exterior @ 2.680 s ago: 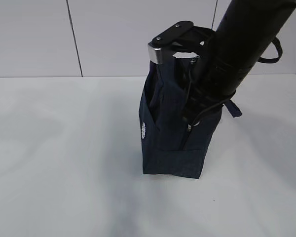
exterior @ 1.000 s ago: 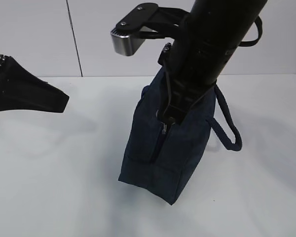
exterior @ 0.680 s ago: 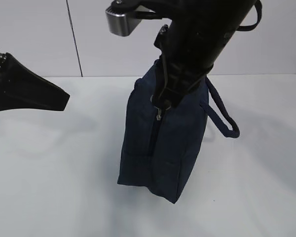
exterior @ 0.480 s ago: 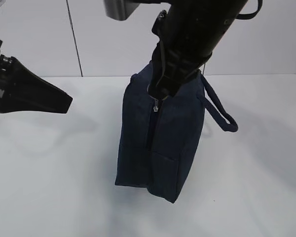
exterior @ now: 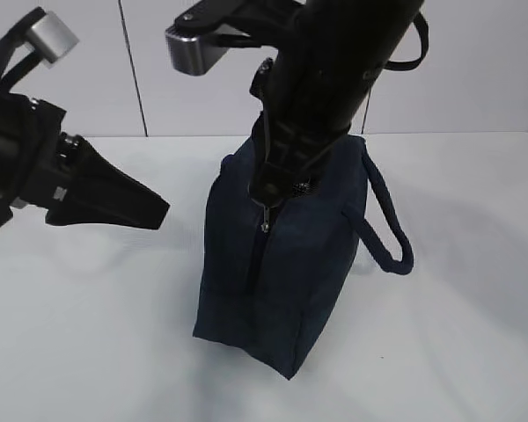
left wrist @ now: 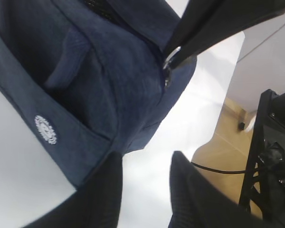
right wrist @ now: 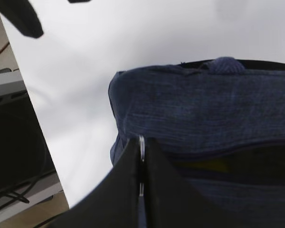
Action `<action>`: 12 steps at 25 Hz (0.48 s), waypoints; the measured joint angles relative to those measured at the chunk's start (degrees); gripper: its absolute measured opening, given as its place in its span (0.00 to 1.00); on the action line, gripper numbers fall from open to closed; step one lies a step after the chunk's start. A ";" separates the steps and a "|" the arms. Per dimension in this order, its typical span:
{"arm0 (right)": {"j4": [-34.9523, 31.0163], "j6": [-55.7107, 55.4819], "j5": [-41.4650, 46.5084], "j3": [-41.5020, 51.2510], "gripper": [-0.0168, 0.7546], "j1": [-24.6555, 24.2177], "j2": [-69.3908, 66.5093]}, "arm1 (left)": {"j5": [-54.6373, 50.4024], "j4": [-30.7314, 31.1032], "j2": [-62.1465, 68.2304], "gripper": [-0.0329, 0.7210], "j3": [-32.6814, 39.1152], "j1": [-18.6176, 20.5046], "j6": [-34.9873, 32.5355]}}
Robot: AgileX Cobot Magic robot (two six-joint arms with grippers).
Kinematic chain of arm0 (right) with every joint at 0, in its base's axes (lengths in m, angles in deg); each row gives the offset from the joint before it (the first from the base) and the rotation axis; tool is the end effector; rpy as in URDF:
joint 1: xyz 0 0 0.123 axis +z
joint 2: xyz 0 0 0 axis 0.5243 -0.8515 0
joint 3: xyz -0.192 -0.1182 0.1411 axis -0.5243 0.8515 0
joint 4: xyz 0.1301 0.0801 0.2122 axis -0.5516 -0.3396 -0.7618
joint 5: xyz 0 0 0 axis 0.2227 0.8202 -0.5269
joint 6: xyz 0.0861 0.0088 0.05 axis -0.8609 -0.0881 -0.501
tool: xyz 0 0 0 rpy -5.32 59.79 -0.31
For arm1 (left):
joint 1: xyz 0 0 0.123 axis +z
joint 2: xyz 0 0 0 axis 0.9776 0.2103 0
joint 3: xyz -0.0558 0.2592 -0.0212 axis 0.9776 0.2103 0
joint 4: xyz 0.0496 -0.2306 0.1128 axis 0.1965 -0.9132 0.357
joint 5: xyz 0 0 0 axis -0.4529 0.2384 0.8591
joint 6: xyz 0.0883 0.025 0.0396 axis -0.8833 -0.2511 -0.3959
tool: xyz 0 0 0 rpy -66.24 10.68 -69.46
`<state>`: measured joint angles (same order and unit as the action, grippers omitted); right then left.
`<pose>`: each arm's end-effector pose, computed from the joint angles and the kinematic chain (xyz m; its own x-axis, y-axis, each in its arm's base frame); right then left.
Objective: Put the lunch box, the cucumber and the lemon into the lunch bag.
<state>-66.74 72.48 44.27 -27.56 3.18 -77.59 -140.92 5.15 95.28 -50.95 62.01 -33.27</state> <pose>0.3009 0.2339 0.2997 -0.3025 -0.8801 -0.3660 -0.9435 0.3309 -0.0159 0.2559 -0.1485 0.2466 -0.5884 0.4029 -0.7010 0.7951 0.4460 -0.4110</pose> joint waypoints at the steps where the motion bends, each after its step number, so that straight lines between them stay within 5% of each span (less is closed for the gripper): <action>1: 0.49 0.00 0.00 0.00 0.03 0.00 -0.41 | 0.00 -0.14 0.40 0.37 0.00 -0.29 -0.20; 12: 4.81 -0.57 -0.11 -1.39 0.03 0.00 -2.28 | 0.22 -1.63 1.29 0.37 0.00 -0.38 -1.49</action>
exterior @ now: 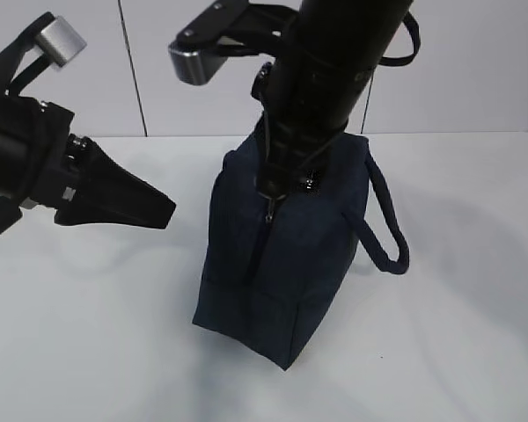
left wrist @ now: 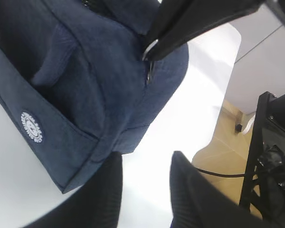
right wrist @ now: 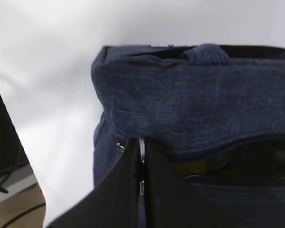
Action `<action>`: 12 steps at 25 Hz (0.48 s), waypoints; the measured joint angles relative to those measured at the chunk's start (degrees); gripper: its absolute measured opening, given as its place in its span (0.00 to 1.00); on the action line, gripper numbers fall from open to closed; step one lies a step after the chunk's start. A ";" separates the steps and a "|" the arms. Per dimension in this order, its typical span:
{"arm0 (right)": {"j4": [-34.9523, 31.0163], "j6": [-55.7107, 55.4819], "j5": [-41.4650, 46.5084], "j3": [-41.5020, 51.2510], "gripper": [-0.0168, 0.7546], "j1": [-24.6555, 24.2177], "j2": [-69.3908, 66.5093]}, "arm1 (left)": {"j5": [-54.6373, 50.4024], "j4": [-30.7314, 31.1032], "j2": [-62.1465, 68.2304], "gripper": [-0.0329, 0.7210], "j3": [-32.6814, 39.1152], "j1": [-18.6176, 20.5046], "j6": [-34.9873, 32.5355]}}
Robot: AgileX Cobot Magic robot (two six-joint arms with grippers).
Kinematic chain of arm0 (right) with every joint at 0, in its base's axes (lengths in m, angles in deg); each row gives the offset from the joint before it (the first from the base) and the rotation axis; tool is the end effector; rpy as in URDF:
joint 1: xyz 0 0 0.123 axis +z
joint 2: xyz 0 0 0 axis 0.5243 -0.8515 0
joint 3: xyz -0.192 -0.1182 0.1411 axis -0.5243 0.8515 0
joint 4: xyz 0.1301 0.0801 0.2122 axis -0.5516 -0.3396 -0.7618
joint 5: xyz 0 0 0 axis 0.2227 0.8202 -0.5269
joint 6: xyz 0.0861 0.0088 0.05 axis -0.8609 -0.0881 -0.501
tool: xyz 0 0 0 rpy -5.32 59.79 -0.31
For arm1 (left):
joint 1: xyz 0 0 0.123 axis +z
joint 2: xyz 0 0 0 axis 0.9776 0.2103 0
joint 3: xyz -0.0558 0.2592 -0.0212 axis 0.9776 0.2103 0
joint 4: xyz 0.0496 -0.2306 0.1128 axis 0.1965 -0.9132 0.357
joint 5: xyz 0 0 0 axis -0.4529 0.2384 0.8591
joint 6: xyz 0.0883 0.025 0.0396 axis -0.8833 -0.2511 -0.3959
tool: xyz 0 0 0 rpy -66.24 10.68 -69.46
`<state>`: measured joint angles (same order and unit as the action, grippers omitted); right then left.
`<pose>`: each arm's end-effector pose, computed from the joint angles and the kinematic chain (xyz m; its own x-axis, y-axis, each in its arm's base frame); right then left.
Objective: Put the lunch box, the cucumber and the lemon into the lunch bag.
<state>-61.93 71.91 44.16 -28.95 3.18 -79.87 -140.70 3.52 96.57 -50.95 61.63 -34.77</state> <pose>0.3127 0.2325 0.2901 -0.2986 -0.9030 -0.3090 -0.9392 0.3355 -0.0727 0.2584 -0.1521 0.2419 -0.5896 0.3971 -0.7034 0.7958 0.4345 -0.4218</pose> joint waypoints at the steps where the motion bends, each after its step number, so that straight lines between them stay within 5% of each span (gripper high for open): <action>1: -0.76 0.00 0.00 -0.92 0.03 0.00 0.00 | 0.05 -0.04 0.00 0.37 0.00 0.00 -0.21; 12: -4.16 0.60 0.00 -3.20 0.03 0.00 0.19 | 3.90 -2.34 0.00 0.37 0.00 0.00 -4.58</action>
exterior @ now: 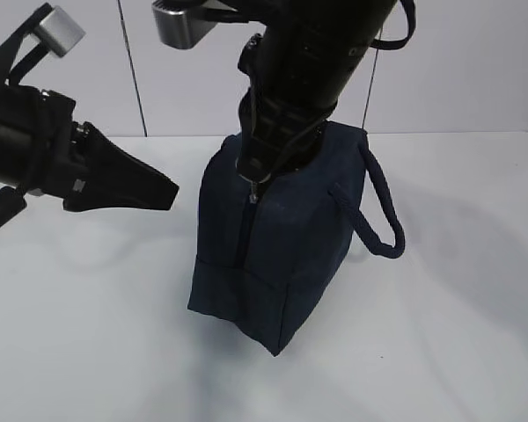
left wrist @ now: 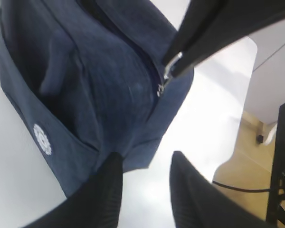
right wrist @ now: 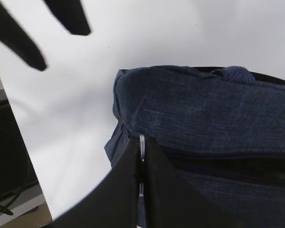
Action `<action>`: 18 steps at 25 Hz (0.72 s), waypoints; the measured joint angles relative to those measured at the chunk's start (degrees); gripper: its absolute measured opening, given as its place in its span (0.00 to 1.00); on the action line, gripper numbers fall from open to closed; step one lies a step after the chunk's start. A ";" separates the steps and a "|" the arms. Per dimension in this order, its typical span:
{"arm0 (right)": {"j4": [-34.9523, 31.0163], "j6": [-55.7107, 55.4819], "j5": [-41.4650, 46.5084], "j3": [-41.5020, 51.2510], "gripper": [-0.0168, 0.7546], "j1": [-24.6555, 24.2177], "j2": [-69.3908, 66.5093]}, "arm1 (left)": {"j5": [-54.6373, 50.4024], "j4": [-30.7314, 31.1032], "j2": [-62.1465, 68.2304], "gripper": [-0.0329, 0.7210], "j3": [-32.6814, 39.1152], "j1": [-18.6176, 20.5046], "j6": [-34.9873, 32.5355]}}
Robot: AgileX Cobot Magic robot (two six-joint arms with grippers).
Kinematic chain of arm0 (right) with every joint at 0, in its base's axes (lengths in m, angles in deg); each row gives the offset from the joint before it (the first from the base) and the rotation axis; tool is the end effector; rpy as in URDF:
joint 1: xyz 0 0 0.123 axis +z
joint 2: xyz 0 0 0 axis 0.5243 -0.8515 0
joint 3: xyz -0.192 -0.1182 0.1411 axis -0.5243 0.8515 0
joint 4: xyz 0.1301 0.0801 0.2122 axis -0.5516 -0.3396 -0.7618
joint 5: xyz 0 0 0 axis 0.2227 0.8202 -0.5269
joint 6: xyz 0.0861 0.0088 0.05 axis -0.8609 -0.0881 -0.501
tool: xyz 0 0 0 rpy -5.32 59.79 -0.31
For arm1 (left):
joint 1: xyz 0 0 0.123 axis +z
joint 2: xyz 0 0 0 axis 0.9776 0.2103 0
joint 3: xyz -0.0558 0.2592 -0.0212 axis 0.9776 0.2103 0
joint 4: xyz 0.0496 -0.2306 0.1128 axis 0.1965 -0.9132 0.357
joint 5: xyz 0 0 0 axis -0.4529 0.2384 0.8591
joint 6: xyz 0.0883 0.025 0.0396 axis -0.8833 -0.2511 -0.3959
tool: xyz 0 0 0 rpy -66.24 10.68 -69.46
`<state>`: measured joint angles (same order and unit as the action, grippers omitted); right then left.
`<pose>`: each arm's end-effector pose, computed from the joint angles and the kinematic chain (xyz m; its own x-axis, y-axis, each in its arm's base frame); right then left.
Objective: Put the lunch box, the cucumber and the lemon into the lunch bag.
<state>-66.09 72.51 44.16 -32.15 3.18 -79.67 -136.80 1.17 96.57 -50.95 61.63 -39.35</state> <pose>0.3115 0.2399 0.3090 -0.2858 -0.8737 -0.3936 -0.9420 0.3315 -0.0520 0.2657 -0.1519 0.2439 -0.5351 0.3775 -0.7558 0.8180 0.4550 -0.3519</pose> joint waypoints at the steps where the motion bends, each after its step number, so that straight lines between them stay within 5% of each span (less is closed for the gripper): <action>1: -0.22 0.14 0.00 0.00 0.03 0.00 0.00 | 0.40 -0.78 0.25 0.37 0.00 0.00 -1.06; 18: -0.50 0.60 0.00 0.00 0.03 0.00 0.00 | 0.40 -14.90 10.67 0.37 0.00 -0.03 -15.55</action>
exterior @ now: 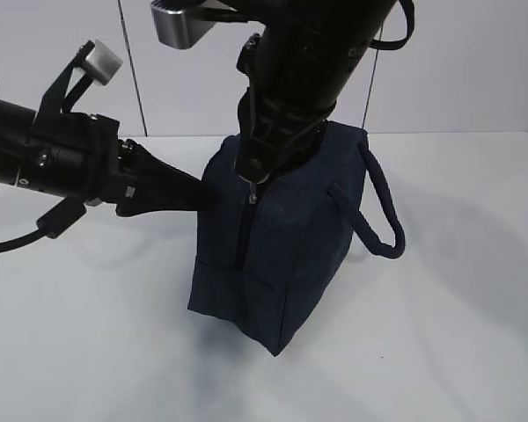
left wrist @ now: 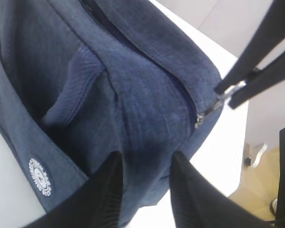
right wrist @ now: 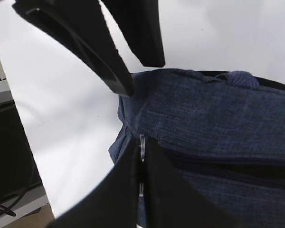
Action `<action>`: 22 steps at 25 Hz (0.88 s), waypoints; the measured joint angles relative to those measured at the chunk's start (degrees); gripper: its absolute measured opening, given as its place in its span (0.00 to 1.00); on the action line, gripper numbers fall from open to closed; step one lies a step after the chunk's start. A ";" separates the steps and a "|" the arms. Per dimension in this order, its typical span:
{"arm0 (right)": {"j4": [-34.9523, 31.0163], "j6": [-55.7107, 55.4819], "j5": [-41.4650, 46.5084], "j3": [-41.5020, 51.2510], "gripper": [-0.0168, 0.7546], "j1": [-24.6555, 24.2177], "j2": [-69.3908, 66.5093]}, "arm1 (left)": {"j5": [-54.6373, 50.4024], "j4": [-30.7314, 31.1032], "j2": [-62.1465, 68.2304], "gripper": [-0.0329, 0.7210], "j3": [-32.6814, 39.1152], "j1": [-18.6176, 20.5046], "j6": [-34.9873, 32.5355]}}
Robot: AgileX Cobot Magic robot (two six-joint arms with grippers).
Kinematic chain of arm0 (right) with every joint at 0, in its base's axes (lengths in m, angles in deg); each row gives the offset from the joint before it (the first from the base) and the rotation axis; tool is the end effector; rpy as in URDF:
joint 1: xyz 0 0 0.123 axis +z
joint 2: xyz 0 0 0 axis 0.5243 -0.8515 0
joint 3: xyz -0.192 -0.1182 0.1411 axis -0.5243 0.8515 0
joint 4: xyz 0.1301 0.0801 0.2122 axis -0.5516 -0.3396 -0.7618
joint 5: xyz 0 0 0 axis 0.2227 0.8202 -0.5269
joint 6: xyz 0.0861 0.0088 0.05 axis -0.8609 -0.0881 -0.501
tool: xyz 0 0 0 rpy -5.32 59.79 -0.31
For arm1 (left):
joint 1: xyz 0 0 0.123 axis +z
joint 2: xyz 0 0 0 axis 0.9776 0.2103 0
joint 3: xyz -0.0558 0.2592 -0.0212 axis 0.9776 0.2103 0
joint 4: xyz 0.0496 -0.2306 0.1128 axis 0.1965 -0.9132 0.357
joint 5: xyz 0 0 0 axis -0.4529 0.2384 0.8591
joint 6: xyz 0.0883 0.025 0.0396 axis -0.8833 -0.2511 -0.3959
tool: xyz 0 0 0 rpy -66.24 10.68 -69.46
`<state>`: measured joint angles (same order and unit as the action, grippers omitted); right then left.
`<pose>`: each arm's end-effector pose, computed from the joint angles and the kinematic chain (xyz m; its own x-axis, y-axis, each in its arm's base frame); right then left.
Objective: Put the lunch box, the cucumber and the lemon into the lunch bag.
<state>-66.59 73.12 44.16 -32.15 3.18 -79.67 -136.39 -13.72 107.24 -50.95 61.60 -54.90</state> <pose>0.3110 0.2406 0.3092 -0.2774 -0.8745 -0.3979 -0.9454 0.3223 -0.0492 0.2919 -0.1654 0.2024 -0.5426 0.2970 -0.7857 0.8150 0.4123 -0.4070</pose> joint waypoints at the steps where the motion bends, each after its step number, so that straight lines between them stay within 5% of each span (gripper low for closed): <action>1: 0.00 0.00 0.00 0.00 0.03 0.00 0.00 | -0.04 -0.49 0.43 0.37 0.00 0.00 -0.14; 12: -0.45 0.13 0.10 0.00 0.03 0.00 0.00 | -0.49 -5.03 3.29 0.34 0.00 -0.72 -3.82; 22: -0.68 0.24 0.10 0.00 0.03 0.00 0.00 | -0.57 -5.38 3.29 0.04 0.00 -0.72 -4.17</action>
<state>-67.27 73.36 44.26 -32.15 3.18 -79.67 -136.96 -19.10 110.53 -50.95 60.87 -59.07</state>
